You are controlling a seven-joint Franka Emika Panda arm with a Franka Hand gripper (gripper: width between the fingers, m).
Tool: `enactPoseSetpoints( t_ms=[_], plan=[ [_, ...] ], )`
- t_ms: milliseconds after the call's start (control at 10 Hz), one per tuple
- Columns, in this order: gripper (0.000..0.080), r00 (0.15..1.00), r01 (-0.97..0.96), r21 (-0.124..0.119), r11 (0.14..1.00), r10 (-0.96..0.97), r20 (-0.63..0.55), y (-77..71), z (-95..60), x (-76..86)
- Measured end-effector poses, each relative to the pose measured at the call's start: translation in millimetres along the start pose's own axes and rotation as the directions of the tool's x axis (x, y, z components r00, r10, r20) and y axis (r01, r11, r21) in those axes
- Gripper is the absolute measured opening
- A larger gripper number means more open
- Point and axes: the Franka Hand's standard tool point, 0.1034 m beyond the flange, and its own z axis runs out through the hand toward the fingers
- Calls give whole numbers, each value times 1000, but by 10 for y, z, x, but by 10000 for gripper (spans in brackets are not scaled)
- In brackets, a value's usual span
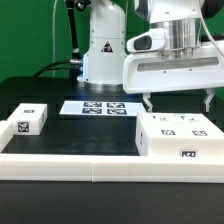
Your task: Assemble cabinet
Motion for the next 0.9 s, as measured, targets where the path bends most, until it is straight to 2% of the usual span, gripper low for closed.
enactPoseSetpoints(
  t_ms=[300,600,700,900],
  plan=[
    [797,1000,2,0,1000,-2,1,-1,3,-3],
    [797,999,32,-29,999,-32,-7,-9,75,-24],
    [797,998,55,-42,998,-55,-6,108,100,8],
    [797,997,70,-50,996,-71,-11,199,109,47]
  ],
)
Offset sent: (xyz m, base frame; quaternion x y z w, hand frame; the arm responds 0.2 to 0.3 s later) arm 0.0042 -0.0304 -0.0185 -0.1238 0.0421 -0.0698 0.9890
